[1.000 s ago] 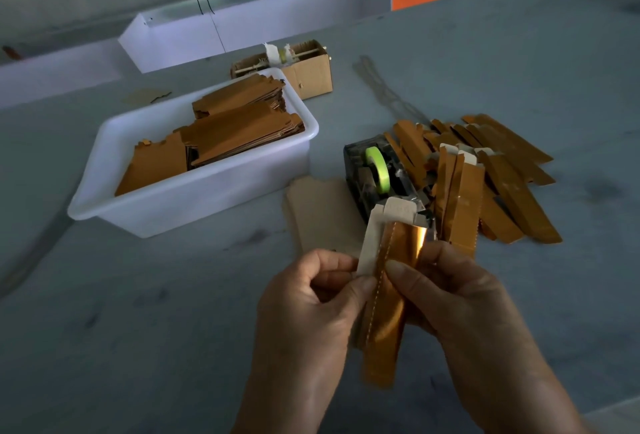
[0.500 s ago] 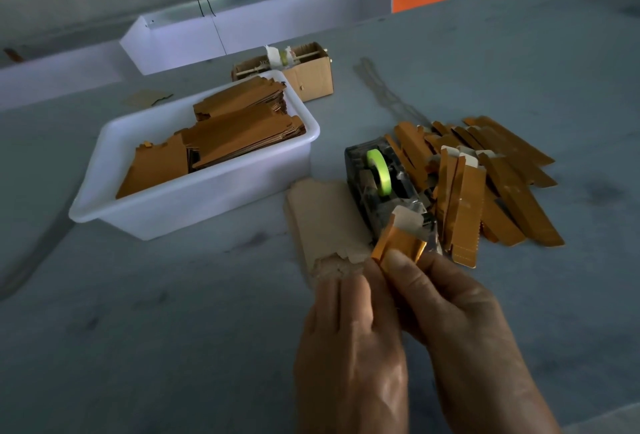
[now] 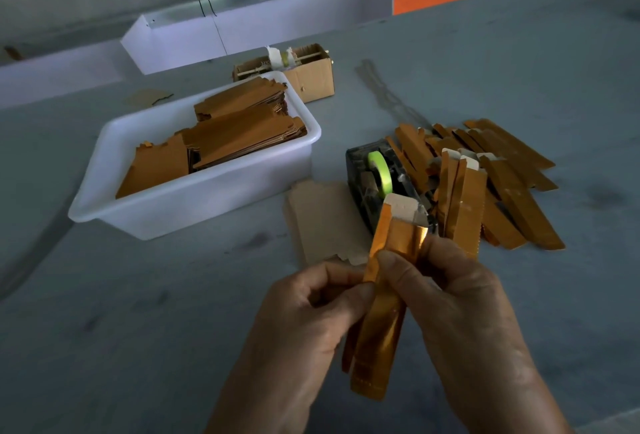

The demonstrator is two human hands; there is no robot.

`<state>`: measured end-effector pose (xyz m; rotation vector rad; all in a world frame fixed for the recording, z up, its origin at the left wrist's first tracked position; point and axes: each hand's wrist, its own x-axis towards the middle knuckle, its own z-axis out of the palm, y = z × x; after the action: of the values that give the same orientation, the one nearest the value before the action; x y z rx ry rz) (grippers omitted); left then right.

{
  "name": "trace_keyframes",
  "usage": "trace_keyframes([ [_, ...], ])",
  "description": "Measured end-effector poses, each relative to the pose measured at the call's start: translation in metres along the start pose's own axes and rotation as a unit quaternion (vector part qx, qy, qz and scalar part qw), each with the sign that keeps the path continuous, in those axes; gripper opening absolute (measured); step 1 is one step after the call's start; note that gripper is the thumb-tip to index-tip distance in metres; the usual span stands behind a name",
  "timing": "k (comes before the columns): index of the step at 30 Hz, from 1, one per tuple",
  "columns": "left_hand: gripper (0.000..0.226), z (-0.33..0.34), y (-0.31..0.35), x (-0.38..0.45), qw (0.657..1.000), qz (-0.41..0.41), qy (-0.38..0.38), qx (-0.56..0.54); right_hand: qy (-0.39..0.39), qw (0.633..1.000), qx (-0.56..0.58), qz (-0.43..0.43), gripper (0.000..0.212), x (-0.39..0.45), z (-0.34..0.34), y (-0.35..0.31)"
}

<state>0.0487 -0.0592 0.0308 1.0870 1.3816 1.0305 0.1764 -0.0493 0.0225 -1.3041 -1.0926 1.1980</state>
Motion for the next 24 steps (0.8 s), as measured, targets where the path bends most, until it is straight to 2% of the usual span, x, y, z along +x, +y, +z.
trace_keyframes([
  [3, 0.007, 0.001, 0.003, 0.006, 0.999, -0.016, 0.032, -0.034, 0.052, 0.992, -0.093, -0.061, 0.033, 0.006, -0.01, -0.009],
  [6, 0.018, 0.002, 0.006, 0.017, 0.995, -0.018, 0.069, -0.071, 0.113, 0.97, -0.184, -0.113, 0.012, 0.027, -0.028, -0.013],
  [8, 0.019, 0.003, 0.01, 0.023, 0.989, -0.033, 0.064, -0.128, 0.08, 0.97, -0.214, -0.08, 0.011, 0.044, -0.036, -0.013],
  [12, 0.007, 0.007, 0.015, 0.03, 0.981, -0.045, 0.053, -0.178, -0.016, 0.986, -0.165, 0.031, 0.013, 0.062, -0.035, -0.007],
  [15, 0.005, 0.011, 0.012, 0.034, 0.983, -0.042, 0.063, -0.167, -0.012, 0.985, -0.168, 0.036, 0.012, 0.065, -0.034, 0.0],
  [20, 0.012, 0.023, 0.007, 0.035, 0.988, -0.018, 0.076, -0.137, -0.012, 0.982, -0.184, 0.027, 0.011, 0.067, -0.031, 0.0],
  [24, 0.012, 0.029, 0.005, 0.035, 0.989, -0.029, 0.071, -0.126, -0.015, 0.985, -0.166, 0.035, 0.01, 0.066, -0.029, -0.002],
])
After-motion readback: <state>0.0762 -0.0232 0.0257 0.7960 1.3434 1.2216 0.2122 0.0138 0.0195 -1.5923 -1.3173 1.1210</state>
